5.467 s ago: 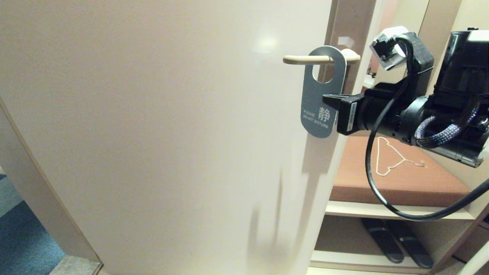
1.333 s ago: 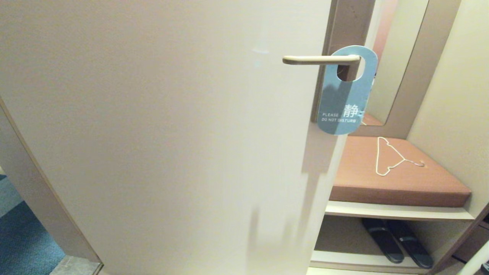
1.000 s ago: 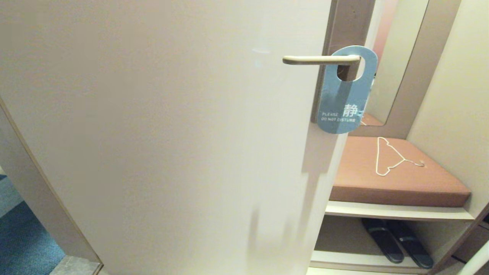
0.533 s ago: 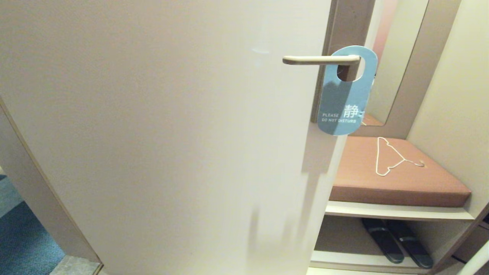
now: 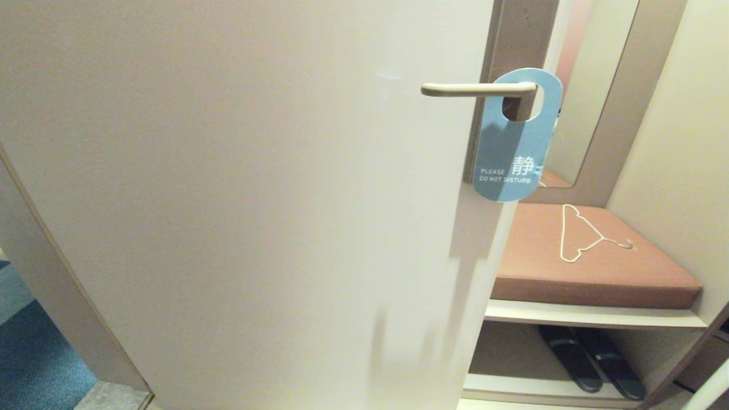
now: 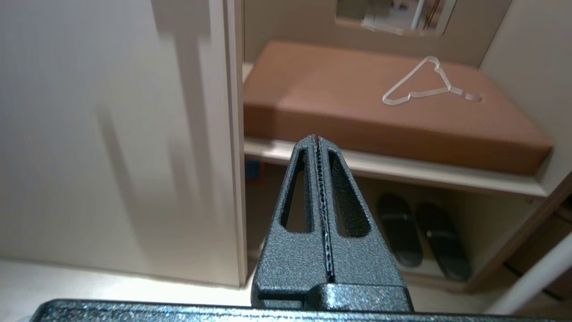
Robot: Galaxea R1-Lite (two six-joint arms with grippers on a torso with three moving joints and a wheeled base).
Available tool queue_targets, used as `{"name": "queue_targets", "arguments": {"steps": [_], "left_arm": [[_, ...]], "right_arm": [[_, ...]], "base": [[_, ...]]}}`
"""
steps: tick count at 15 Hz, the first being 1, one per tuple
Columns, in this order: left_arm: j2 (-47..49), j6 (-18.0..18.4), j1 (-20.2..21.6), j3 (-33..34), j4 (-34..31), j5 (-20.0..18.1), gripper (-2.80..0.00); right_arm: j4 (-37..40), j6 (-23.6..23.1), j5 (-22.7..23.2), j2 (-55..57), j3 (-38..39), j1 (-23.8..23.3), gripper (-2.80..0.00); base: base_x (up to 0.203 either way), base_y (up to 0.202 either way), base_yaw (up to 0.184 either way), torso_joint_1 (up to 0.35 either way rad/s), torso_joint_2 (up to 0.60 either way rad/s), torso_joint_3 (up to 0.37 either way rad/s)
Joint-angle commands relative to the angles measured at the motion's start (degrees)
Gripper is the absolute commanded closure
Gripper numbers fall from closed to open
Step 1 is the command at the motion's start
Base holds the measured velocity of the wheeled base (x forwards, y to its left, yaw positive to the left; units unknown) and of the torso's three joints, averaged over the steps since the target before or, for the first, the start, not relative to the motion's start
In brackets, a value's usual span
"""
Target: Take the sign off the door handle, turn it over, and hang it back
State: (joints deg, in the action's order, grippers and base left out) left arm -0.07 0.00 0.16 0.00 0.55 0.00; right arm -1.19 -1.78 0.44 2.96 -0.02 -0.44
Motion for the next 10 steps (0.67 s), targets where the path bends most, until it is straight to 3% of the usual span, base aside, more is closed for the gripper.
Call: {"name": "queue_targets", "arguments": {"steps": [1,10], "left_arm": [[0.07,0.00,0.02,0.00,0.07,0.00,0.00],[0.07,0.00,0.02,0.00,0.06,0.00,0.00]], "right_arm": [[0.05,0.43,-0.09,-2.96,0.02,0.00,0.00],[-0.04,1.17,-0.09,-2.96,0.02,0.00,0.00]], "base": [[0.000,0.000,0.000,0.000,0.00,0.000],[0.000,0.000,0.000,0.000,0.00,0.000]]}}
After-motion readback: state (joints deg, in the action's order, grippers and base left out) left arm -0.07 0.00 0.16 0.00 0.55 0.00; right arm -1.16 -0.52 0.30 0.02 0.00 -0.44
